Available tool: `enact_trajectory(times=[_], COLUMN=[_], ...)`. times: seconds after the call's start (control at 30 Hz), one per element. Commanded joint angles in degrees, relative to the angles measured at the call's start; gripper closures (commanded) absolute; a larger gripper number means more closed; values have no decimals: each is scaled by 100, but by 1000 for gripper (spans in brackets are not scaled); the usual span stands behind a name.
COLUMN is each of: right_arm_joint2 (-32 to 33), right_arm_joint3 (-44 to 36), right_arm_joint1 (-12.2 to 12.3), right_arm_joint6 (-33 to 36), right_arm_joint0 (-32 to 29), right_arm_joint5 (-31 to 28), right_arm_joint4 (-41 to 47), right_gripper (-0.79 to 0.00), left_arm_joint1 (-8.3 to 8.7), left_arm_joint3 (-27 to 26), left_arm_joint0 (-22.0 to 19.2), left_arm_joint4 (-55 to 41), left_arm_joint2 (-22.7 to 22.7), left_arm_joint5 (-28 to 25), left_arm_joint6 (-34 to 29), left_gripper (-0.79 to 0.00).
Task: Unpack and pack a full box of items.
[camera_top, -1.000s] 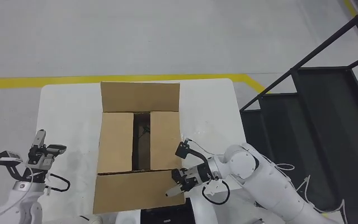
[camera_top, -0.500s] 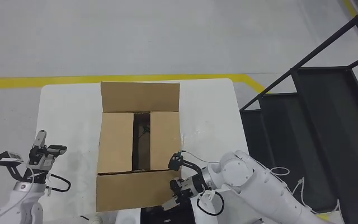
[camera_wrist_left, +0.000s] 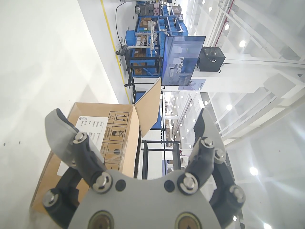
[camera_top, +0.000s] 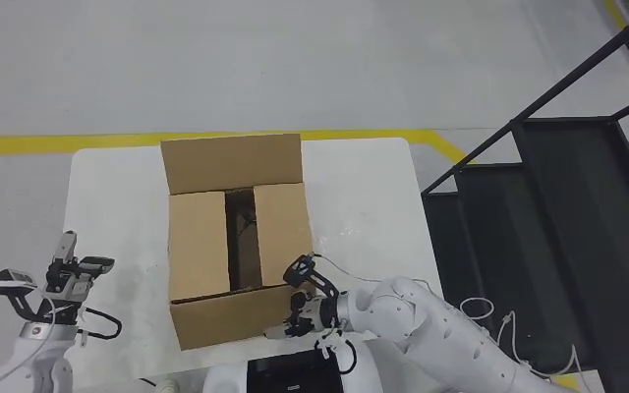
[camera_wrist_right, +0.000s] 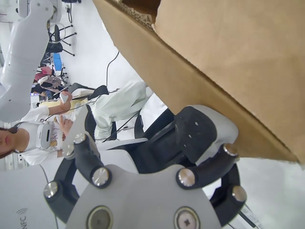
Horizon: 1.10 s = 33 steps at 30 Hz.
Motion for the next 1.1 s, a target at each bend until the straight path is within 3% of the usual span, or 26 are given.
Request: enact_trajectory(times=[0.0,0.13,0.23,0.43,0.67,1.07], right_arm_joint2=[40,99,287,1025,1123,-14], right_arm_joint3=[-7,-44,-158,-529,-473,367], right_arm_joint1=[-8,-2,57,217,146,-375], right_arm_joint6=[-185,28,721,1203,911,402], right_arm_joint0=[-5,9,6,-197,140,2015], right_arm_joint5=[67,35,-267,-573,136,1415], right_arm_joint4=[-35,176,806,1625,2504,3382], right_gripper=[-785,-785,-785,-785,-785,-785], left_arm_joint1=[-1,-1,-1,-3,-14,-65], left_arm_joint3=[-7,-11,-13,-15,-87,-60], left_arm_joint0=[-17,-40,-46,-72,-90,9], left_arm_joint4=[8,32,54,70,11,-678], left_arm_joint2=[14,29,24,19,2,-212], left_arm_joint5=[23,35,41,89,18,-246], left_arm_joint6=[-7,-22,-25,-6,88,267], left_gripper=[-785,-785,-785,-785,-785,-785])
